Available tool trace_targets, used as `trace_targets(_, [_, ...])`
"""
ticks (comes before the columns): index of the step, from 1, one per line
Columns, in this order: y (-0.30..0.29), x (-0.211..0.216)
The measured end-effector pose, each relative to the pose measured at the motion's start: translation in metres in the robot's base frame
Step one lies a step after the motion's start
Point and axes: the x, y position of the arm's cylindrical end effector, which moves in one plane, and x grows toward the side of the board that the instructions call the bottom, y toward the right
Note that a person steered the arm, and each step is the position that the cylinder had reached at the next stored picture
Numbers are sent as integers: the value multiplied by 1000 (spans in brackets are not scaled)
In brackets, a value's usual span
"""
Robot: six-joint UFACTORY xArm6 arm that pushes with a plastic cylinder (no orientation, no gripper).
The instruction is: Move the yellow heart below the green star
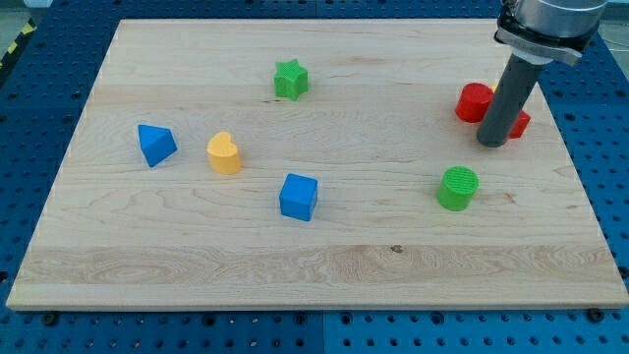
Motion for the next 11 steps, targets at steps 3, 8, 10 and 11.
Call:
trace_targets(3, [-132,3])
trace_targets(8, [-366,-6])
trace_targets(10, [-361,48])
trace_targets(11, [-299,32])
